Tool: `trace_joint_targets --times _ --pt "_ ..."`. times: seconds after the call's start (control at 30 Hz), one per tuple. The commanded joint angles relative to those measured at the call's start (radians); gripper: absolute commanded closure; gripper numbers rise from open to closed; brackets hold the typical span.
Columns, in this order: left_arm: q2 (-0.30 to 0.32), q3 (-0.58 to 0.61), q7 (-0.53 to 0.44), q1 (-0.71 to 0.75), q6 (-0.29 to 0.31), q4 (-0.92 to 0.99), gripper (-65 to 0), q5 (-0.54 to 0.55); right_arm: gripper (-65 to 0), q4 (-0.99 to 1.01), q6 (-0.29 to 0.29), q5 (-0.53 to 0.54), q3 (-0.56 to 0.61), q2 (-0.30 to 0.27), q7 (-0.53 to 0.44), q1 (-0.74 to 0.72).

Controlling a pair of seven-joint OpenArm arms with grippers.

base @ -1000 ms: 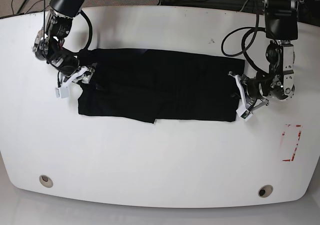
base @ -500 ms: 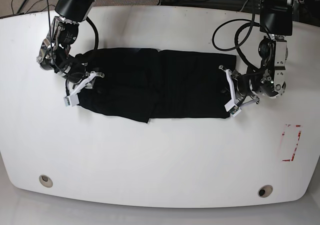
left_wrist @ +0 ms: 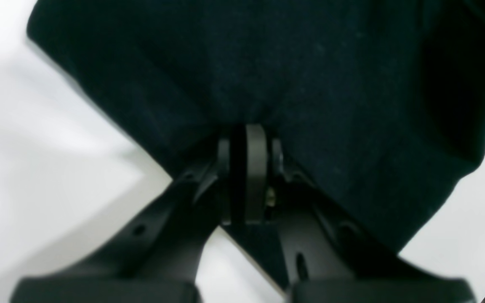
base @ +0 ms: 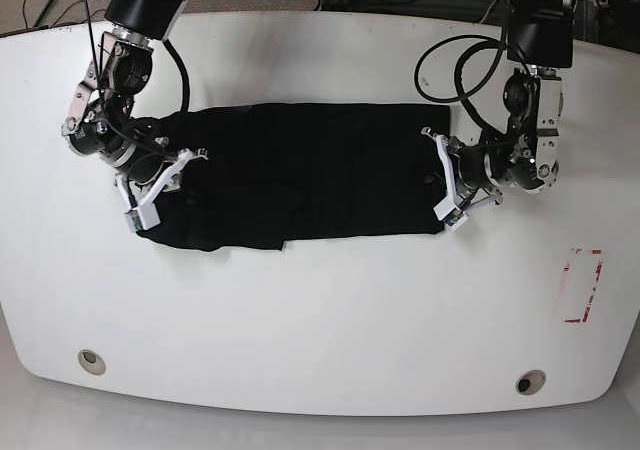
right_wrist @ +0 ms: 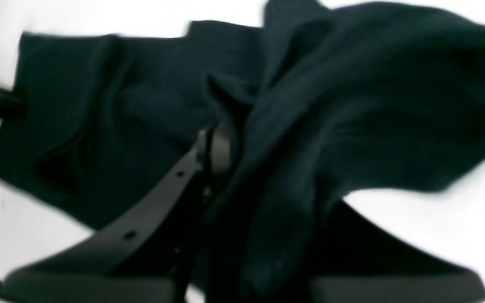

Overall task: Layout the t-shirt on the table in an organized manner, then fold the t-shirt properly
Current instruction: 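Push both shirt ends toward the shirt's middle with both grippers, then fold both shirt ends over the middle, grippers moving toward each other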

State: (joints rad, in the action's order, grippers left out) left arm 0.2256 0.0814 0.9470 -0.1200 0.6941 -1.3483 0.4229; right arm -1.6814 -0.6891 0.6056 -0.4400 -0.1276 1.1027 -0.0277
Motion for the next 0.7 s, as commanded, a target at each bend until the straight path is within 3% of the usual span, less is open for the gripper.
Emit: trace_joint_targets --times 0.0,0.27,0.4,0.67 --pt "-0.021 0.024 0.074 0.009 0.004 0.008 -2.9 -0.048 -7.9 -0.087 -0.009 0.024 0.037 -0.008 -0.022 -0.008" --pt "-0.048 0.105 0.068 0.007 0.004 0.008 -2.9 -0.04 -7.9 -0.191 -0.009 0.023 0.188 -0.001 -0.022 -0.004" --pt "-0.085 0.122 0.068 0.007 0.004 0.008 -2.9 -0.043 -7.9 -0.211 -0.009 0.023 0.246 0.032 -0.022 -0.013" --pt "-0.091 0.122 0.069 0.007 0.004 0.007 -2.9 -0.043 -8.4 -0.208 -0.009 0.021 0.321 0.076 -0.025 -0.018"
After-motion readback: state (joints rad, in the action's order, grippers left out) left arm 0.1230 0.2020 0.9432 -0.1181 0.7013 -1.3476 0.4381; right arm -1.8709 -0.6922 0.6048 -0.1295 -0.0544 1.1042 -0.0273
